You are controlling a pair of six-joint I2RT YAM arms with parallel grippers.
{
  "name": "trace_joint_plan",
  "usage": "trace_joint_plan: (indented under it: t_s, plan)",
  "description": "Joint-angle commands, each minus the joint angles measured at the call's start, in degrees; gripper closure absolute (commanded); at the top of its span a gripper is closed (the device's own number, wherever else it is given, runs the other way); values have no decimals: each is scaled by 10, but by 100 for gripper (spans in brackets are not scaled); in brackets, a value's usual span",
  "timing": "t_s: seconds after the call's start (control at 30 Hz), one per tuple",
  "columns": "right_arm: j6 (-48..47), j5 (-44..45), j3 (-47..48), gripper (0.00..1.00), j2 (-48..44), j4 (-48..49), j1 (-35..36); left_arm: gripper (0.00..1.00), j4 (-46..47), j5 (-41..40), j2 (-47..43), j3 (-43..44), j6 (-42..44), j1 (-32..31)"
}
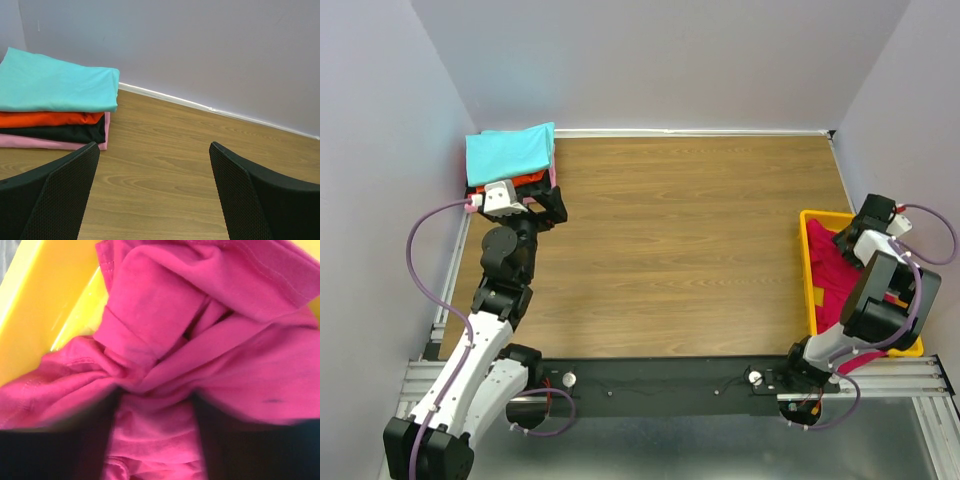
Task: Fold and stack the t-shirts
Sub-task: Grab the tshirt from the pile
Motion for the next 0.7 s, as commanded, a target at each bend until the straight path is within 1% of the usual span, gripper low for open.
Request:
trace_joint_plan:
  t_s: [0.0, 0.07, 0.17, 0.23, 0.27, 0.3, 0.37, 0.43, 0.47, 0.5, 0.57, 0.6, 0.67]
  plan:
    - [14, 12, -6, 69, -15, -8, -3, 2, 12, 12, -12, -5, -5, -1]
    - [15, 22, -11, 99, -32, -8, -3, 2, 10, 6, -21, -7, -4, -1]
    - [10, 14, -16, 100, -84, -8, -3, 2, 8, -3, -33, -10, -2, -1]
    - [4, -26, -12, 99, -113, -8, -2, 2, 7, -6, -37, -10, -1, -1]
    - [1, -41, -8, 100, -146, -8, -2, 2, 7, -9, -41, -10, 1, -1]
    - [2, -71, -3, 99, -160, -8, -2, 2, 7, -11, -42, -10, 2, -1]
    - [6, -96, 7, 100, -193, -9, -2, 2, 5, -14, -42, -10, 5, -1]
    - [26, -115, 23, 99, -246, -9, -3, 2, 2, -20, -42, -8, 7, -1]
    - [33, -115, 28, 100, -264, -7, -2, 2, 0, -22, -43, -7, 8, -1]
    - [42, -116, 32, 99, -305, 7, -2, 2, -4, -23, -43, -6, 9, -1]
    - [48, -122, 37, 99, -343, 29, -2, 2, -5, -26, -47, -7, 9, -1]
    - [50, -129, 41, 99, -357, 41, -3, 1, -5, -27, -48, -7, 9, -1]
    - [57, -192, 97, 99, -350, 42, -2, 2, -2, -29, -51, -10, 10, -1]
